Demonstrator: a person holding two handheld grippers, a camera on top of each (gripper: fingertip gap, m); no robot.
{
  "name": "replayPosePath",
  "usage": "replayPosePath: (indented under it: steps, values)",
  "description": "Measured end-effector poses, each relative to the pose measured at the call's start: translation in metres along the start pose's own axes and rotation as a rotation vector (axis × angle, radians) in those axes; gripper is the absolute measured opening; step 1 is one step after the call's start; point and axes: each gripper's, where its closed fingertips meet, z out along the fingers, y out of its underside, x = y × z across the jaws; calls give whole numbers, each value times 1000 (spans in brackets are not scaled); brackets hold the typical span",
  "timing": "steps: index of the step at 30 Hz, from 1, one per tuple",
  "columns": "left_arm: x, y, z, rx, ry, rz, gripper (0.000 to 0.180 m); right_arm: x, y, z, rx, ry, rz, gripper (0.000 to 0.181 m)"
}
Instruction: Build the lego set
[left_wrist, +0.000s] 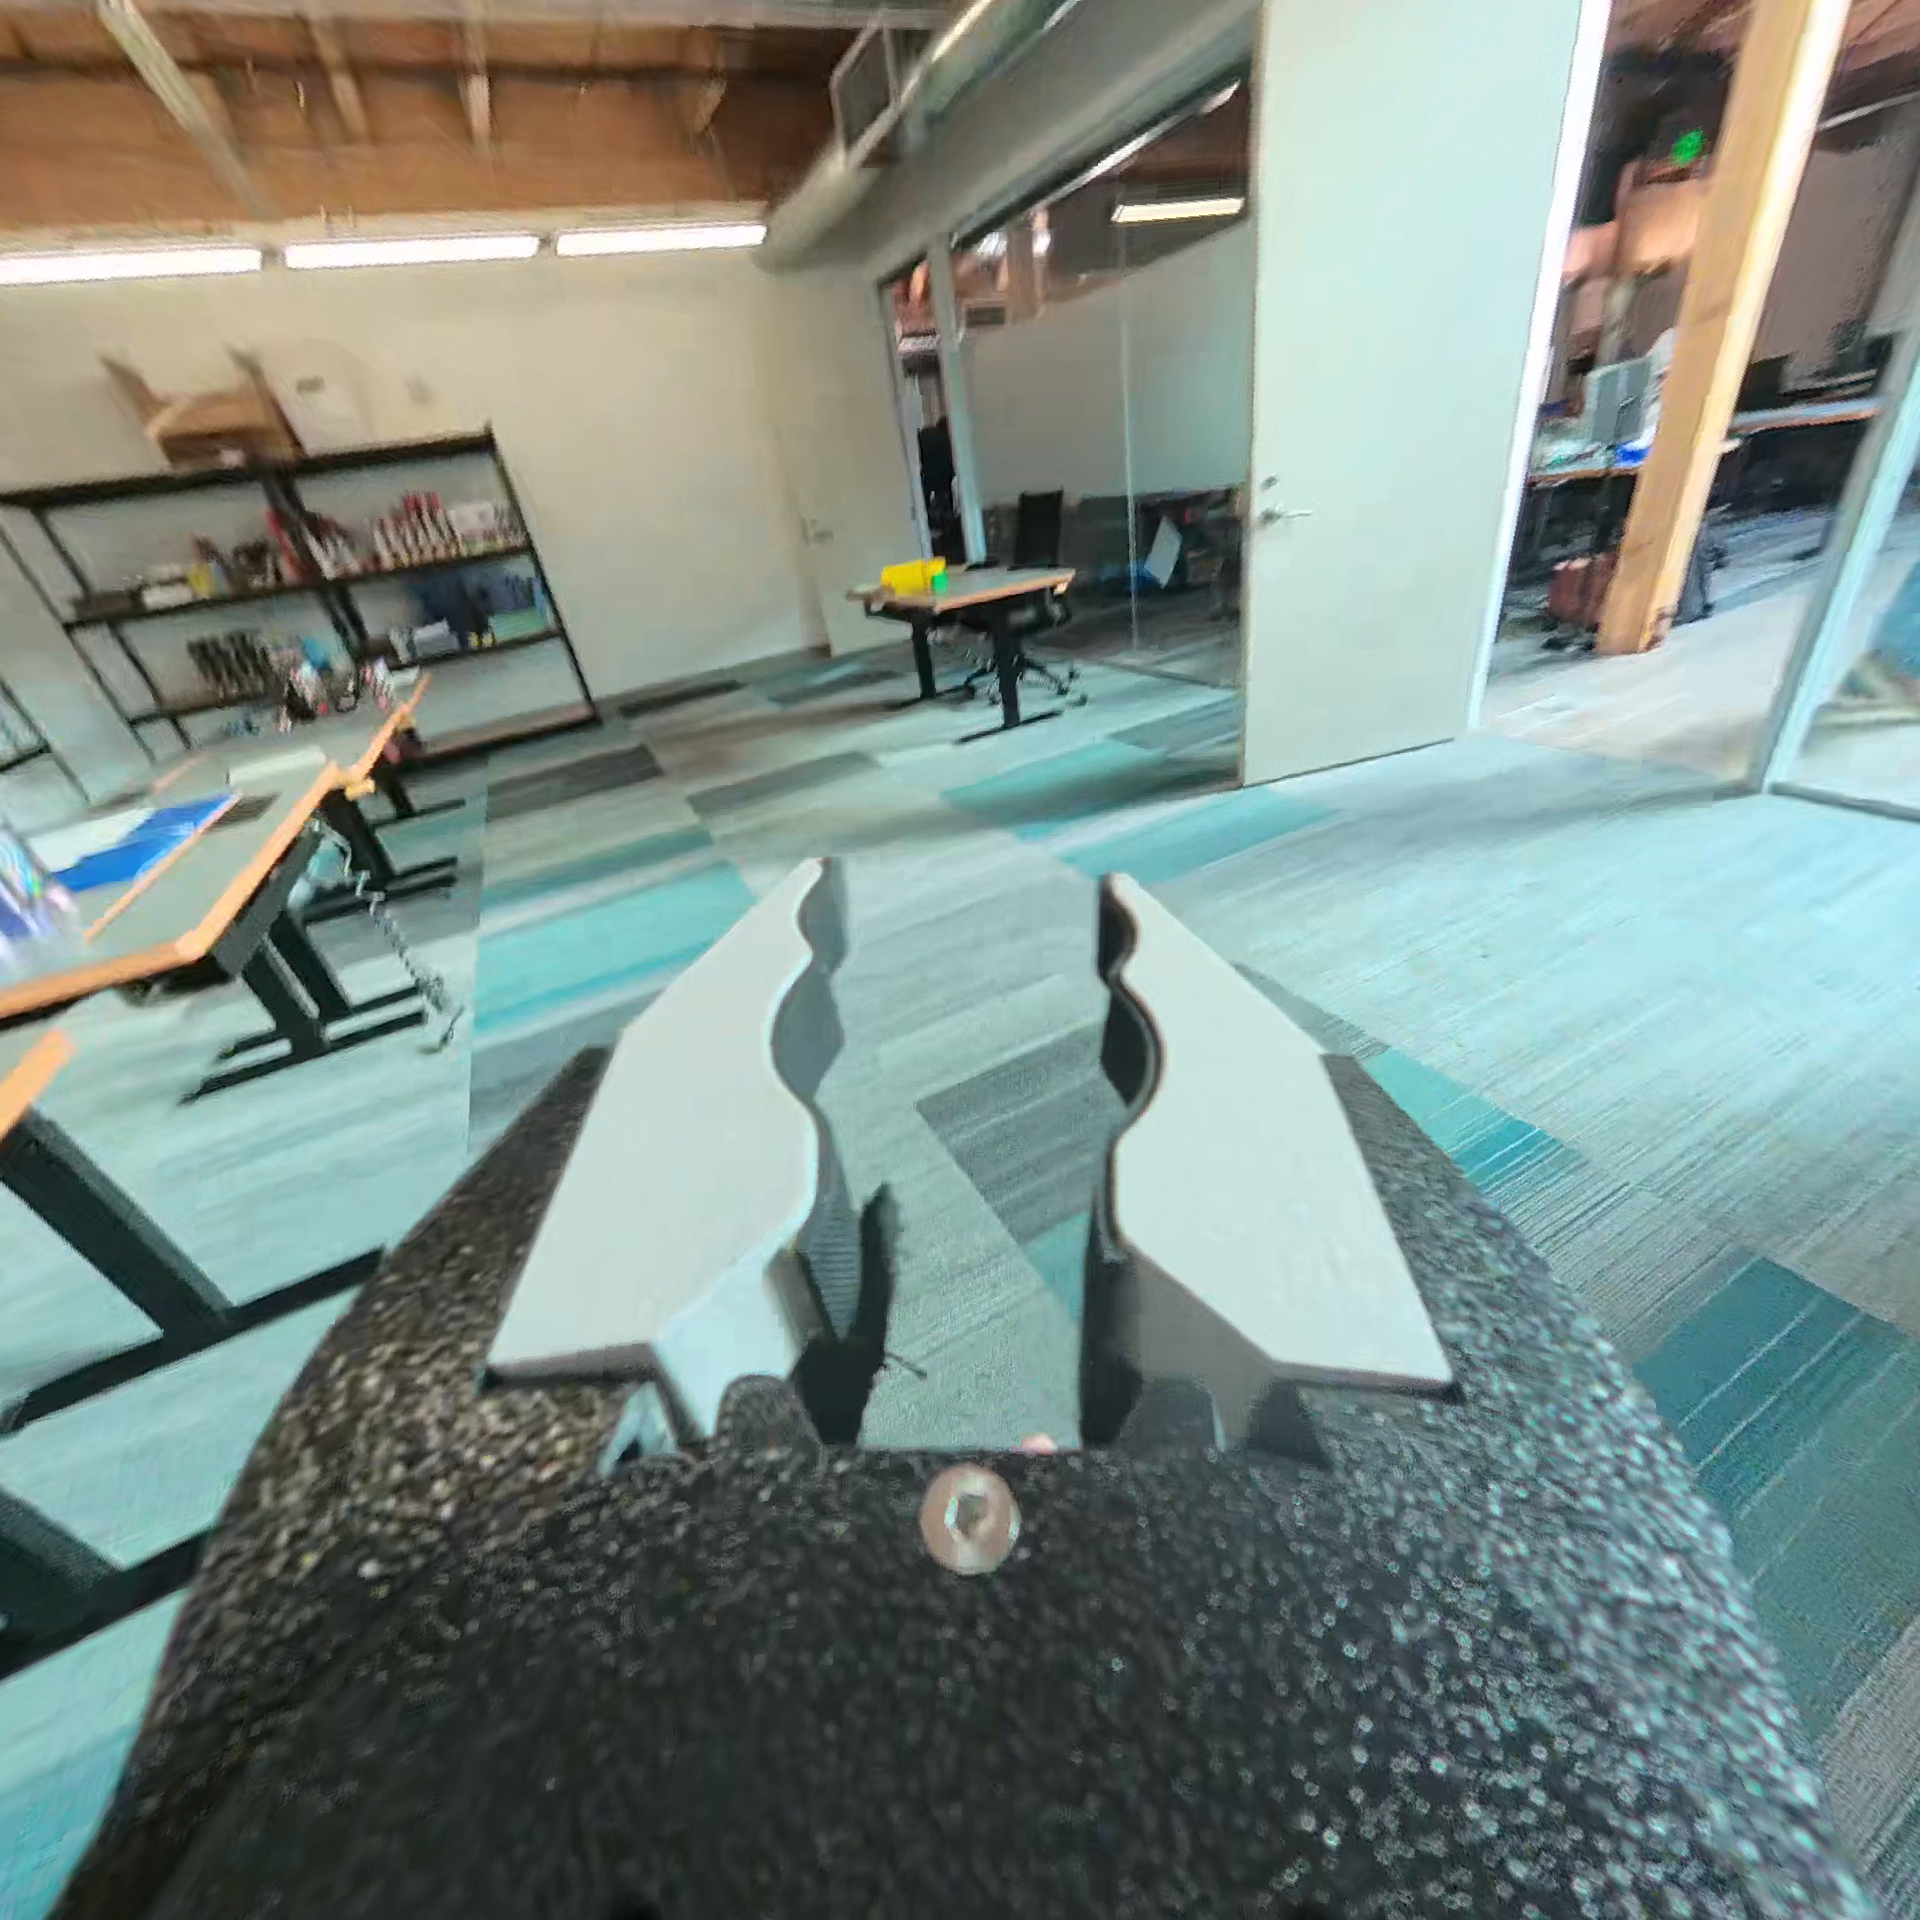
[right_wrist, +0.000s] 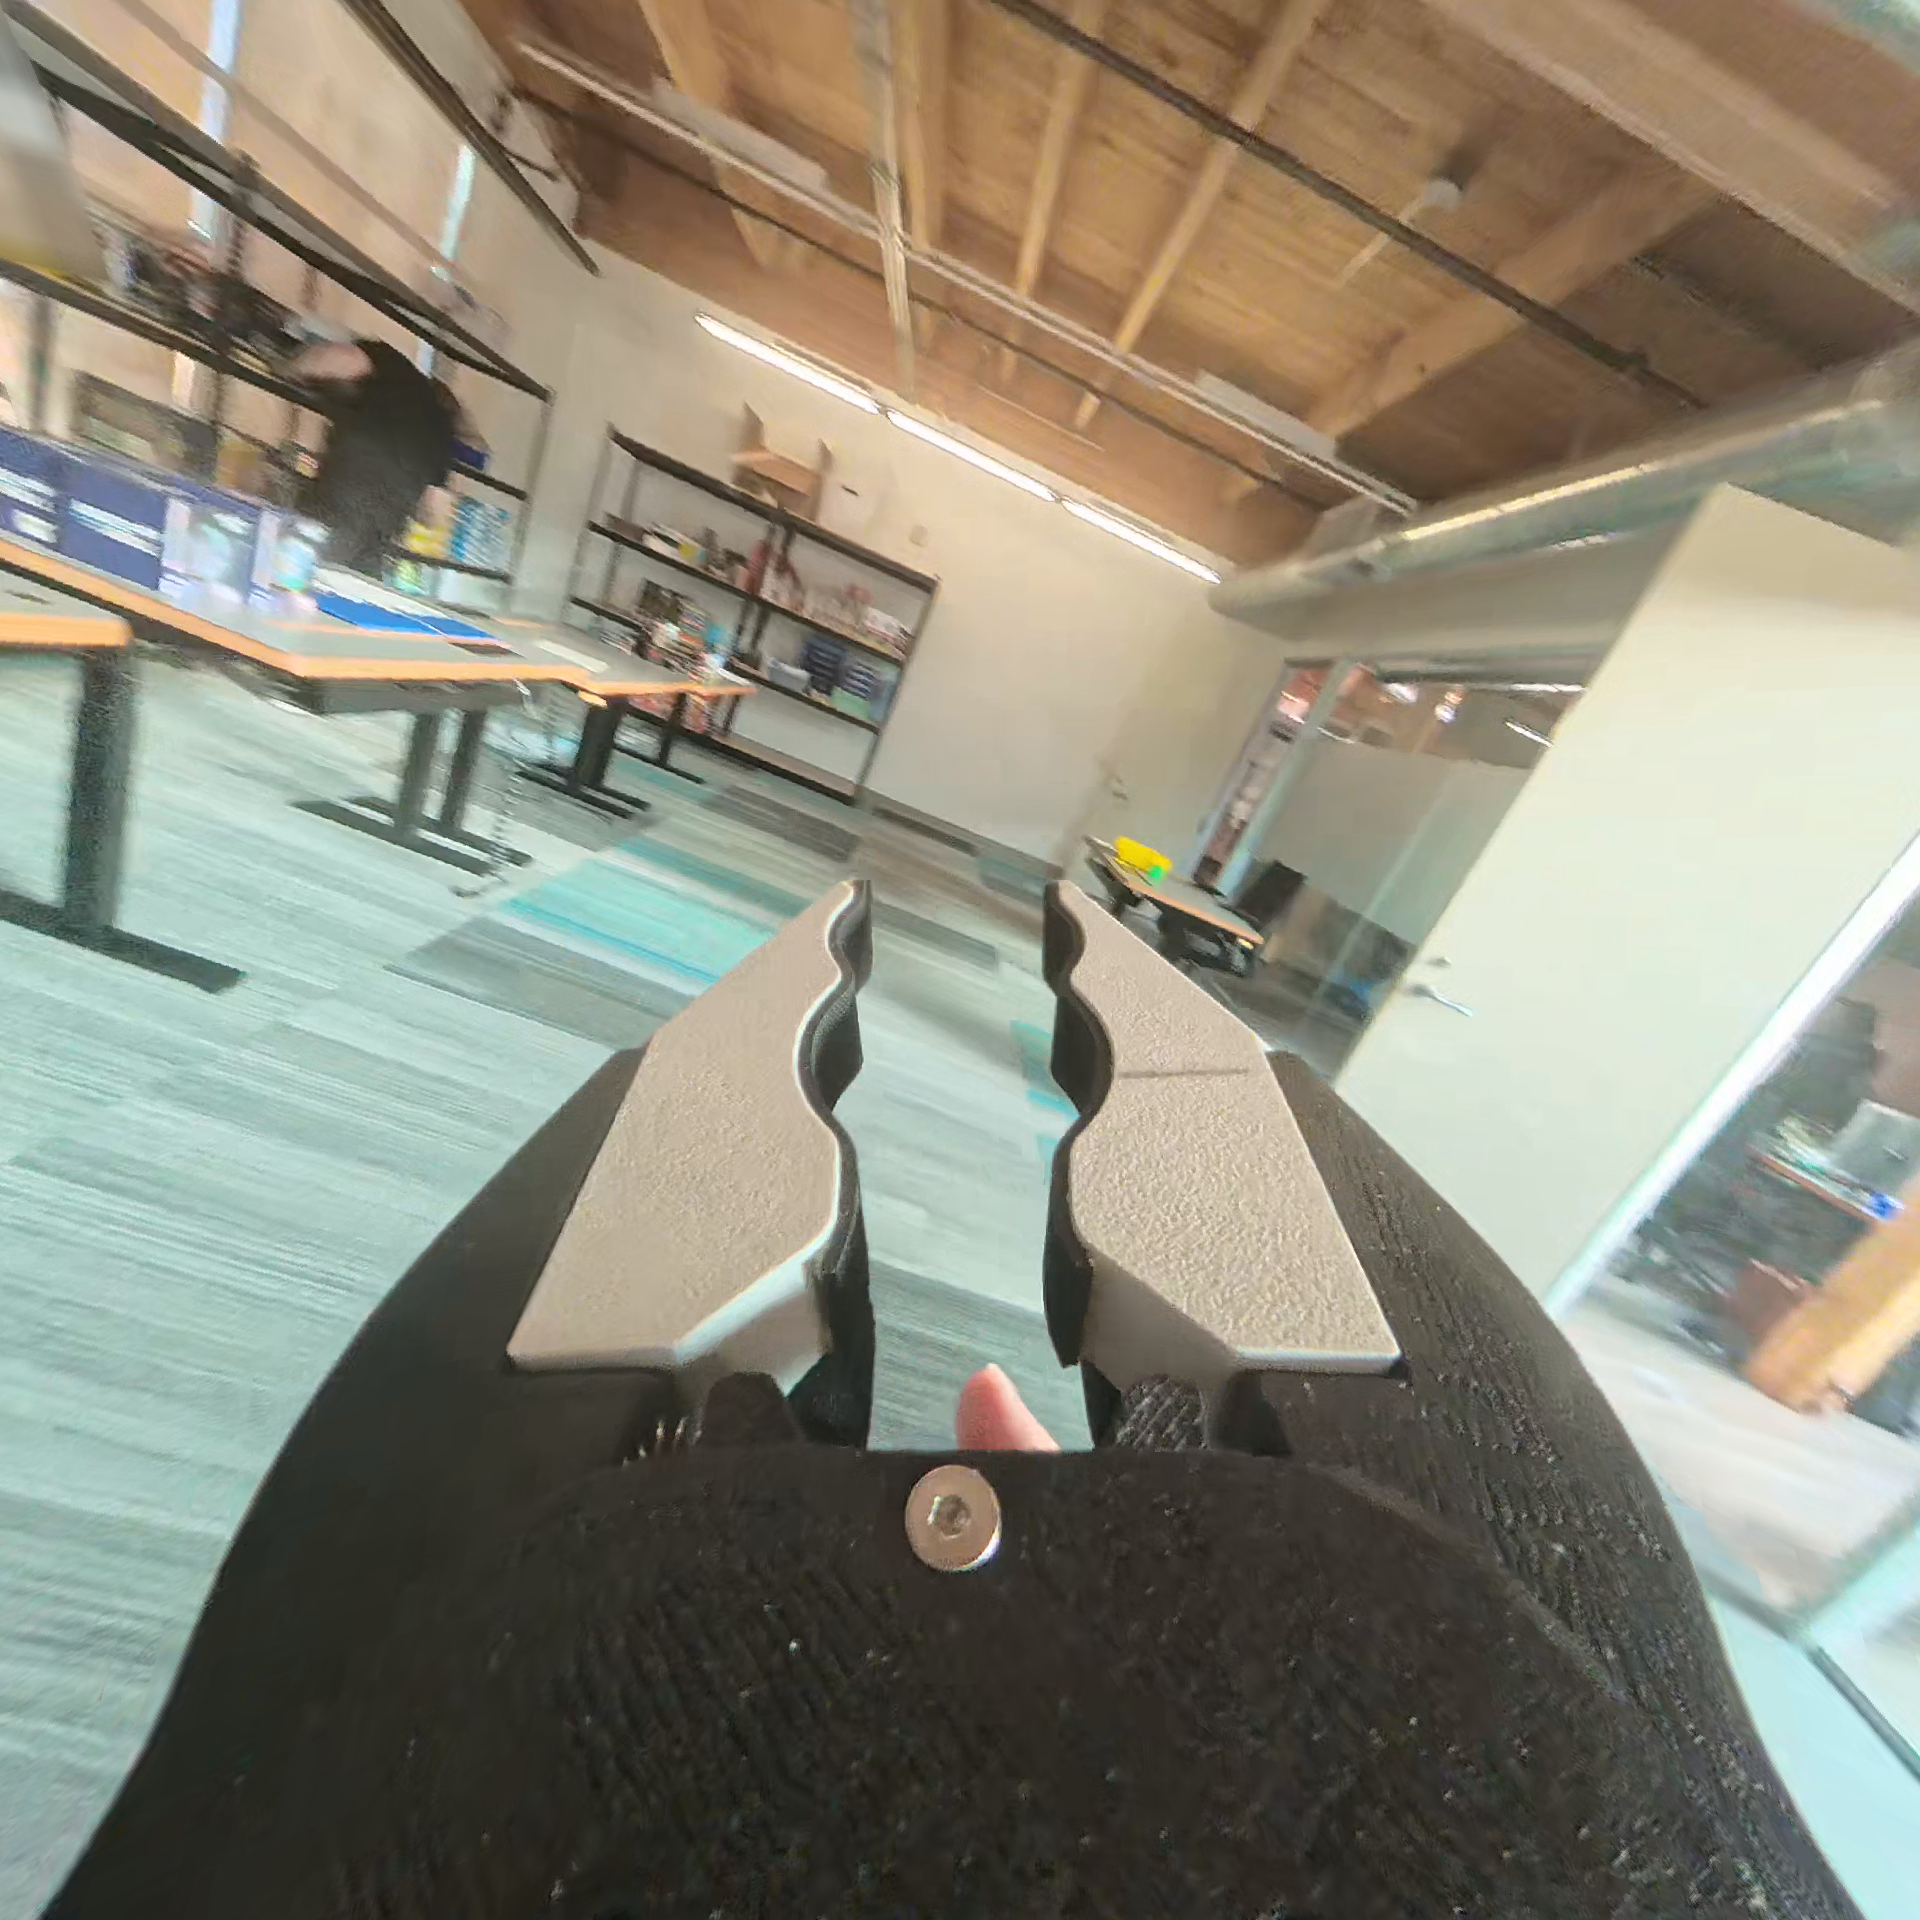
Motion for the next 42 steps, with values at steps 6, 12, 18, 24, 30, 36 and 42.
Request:
replayPosePath:
  steps: [6, 12, 18, 24, 30, 36, 42]
  values:
    - [-104, 61, 192, -122, -149, -8, 56, 69, 89, 188, -64, 82, -66, 35]
    - [-206, 55, 354, -147, -287, 49, 71, 73, 104, 453, 10, -48, -41, 39]
    - [-290, 88, 486, -63, -364, -29, 70, 14, 137, 679, 183, -176, -18, 33]
    - [-418, 102, 653, -65, -556, 39, 65, 13, 228, 881, 83, -158, 12, 30]
    - [-453, 89, 908, -66, -303, -40, 42, 113, 255, 1026, 42, 42, -146, 29]
    - [-479, 102, 1145, 28, -179, -13, 39, 194, 372, 1129, -117, 278, -50, 27]
    - [-549, 101, 1321, 178, -257, 0, 10, 242, 445, 1349, -62, 374, 91, 24]
